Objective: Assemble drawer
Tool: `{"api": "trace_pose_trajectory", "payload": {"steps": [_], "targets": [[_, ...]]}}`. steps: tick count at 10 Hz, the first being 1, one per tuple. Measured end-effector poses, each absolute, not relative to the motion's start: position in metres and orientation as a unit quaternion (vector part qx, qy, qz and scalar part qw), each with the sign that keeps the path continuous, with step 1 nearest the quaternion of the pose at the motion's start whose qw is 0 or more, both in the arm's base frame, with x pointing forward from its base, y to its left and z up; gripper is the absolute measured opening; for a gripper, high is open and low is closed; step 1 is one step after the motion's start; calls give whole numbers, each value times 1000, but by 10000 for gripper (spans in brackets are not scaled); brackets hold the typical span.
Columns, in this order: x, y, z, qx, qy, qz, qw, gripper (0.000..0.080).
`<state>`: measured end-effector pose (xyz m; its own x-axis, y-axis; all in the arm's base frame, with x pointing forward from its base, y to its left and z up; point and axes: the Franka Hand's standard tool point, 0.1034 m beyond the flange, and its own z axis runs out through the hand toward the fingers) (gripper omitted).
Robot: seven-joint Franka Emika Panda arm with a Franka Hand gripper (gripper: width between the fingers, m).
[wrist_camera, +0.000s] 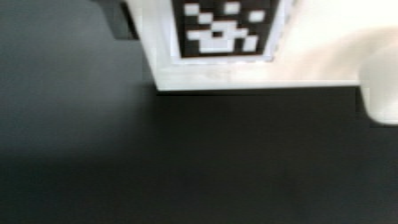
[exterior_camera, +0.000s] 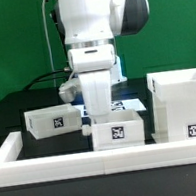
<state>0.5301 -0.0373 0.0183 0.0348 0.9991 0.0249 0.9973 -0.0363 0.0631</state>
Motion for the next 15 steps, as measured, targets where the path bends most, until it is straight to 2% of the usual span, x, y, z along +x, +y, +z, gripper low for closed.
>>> {"api": "trace_pose_trajectory", "payload": {"steps": [2,6,8,15], "targets": [[536,-22,17,713,700,29,12,41],[534,-24,16,715,698,24,7,41],[533,-16,16,713,701,8,-8,41],[532,-9,12,711,703,8,-10,41]]}}
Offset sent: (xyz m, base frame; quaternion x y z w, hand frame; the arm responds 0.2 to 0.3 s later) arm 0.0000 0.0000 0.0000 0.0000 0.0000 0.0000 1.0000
